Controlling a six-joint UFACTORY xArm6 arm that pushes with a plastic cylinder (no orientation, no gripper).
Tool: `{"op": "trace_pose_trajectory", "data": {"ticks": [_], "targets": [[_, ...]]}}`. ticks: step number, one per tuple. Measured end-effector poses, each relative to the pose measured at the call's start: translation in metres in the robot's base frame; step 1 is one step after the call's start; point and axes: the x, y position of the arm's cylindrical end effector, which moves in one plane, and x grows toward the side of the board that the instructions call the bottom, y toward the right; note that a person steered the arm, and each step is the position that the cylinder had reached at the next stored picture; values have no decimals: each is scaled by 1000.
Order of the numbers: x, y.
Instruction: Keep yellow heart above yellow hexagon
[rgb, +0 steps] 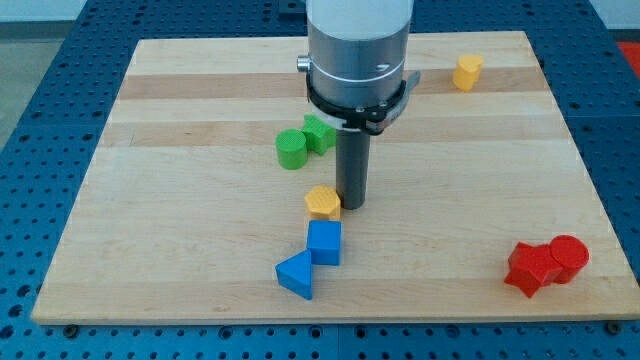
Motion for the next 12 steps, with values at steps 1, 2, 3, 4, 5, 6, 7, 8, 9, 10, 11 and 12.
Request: {"op": "trace_pose_trajectory", "data": {"ticks": [1, 2, 3, 4, 5, 6, 7, 8, 9, 10, 11, 12], "targets": [[10, 0], [10, 43], [-3, 118], [-65, 197], [-151, 255], [-232, 283], [-257, 236], [-262, 200], [-248, 196], [-235, 180], [-227, 165], [-204, 167]]}}
